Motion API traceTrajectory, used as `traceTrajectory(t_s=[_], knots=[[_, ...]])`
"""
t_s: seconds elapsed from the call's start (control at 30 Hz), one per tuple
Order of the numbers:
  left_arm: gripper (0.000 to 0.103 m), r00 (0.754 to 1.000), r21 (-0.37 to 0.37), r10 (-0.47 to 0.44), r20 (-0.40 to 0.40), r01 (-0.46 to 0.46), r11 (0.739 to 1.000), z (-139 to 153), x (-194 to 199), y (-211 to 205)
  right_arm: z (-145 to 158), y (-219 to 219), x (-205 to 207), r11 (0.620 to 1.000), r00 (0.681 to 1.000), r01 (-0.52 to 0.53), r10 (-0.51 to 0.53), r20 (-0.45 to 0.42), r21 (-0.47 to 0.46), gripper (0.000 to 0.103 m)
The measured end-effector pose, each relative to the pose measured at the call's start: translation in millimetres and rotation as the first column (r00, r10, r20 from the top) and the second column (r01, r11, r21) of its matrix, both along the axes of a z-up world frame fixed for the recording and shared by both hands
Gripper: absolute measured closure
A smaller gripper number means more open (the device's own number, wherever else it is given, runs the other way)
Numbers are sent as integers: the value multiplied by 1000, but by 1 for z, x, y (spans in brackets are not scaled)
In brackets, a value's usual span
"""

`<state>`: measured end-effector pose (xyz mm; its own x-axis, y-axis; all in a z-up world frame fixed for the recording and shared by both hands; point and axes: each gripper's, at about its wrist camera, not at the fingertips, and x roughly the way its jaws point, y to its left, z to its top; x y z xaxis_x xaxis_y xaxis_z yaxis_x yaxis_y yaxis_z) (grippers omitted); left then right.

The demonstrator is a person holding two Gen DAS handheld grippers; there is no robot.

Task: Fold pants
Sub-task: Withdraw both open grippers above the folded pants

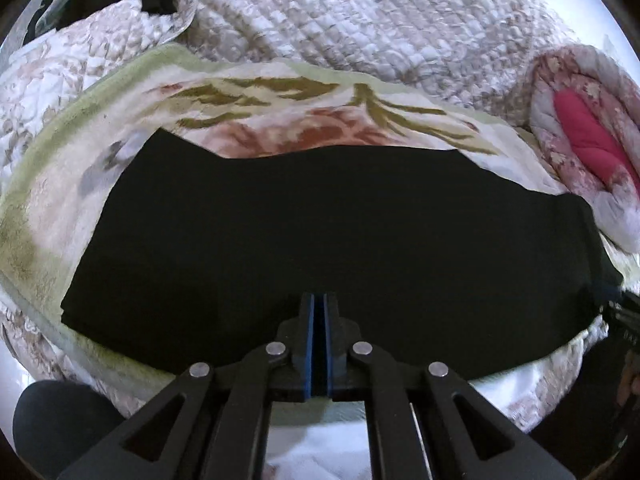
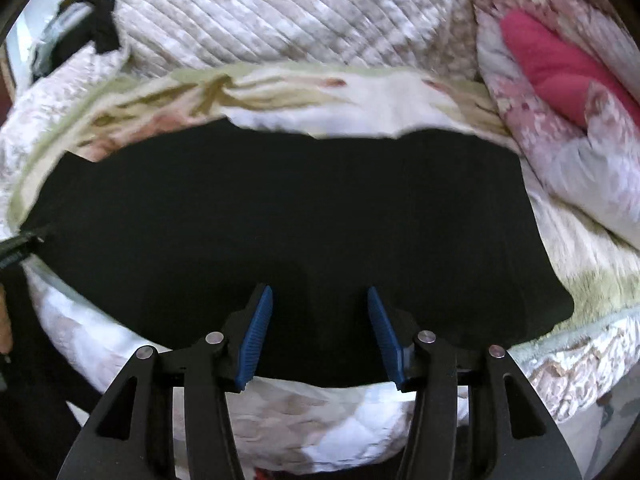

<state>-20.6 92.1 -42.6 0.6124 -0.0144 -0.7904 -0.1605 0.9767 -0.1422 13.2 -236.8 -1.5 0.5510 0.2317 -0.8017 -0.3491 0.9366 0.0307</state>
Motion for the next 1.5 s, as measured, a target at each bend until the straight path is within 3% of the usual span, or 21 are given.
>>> traceTrajectory(t_s=[0.17,0.27,0.33,0.53,0.73,0.93,1.1,1.2,1.37,1.5], knots=[[93,995,23,-83,46,82,996,12,-2,-30,-8,41,-13,992,993,-118,119,-7,42,53],[90,993,17,-118,7,118,993,1,1,-41,-30,54,-17,988,985,-157,158,-63,8,52],[89,992,29,-126,-12,126,992,-6,1,-44,-29,56,-21,984,983,-179,178,-35,-21,51],[87,991,42,-131,2,131,991,-1,0,-51,-13,48,-16,988,989,-151,151,-4,14,51],[87,984,52,-178,25,177,983,7,6,-67,-17,49,-15,989,990,-143,143,-5,20,51],[83,974,67,-227,3,226,972,0,12,-78,-29,30,-4,997,996,-71,71,-45,1,51],[83,973,83,-231,-10,231,969,-3,12,-82,-18,25,-6,997,997,-71,71,-3,-2,51],[83,973,73,-229,3,228,971,2,13,-81,-11,4,2,1000,1000,12,-13,22,13,51],[83,980,70,-197,-5,197,978,-1,21,-69,-24,-42,19,983,982,185,-183,-55,25,51],[83,978,55,-207,-16,207,977,-2,19,-67,-6,-58,16,973,974,226,-227,9,57,51]])
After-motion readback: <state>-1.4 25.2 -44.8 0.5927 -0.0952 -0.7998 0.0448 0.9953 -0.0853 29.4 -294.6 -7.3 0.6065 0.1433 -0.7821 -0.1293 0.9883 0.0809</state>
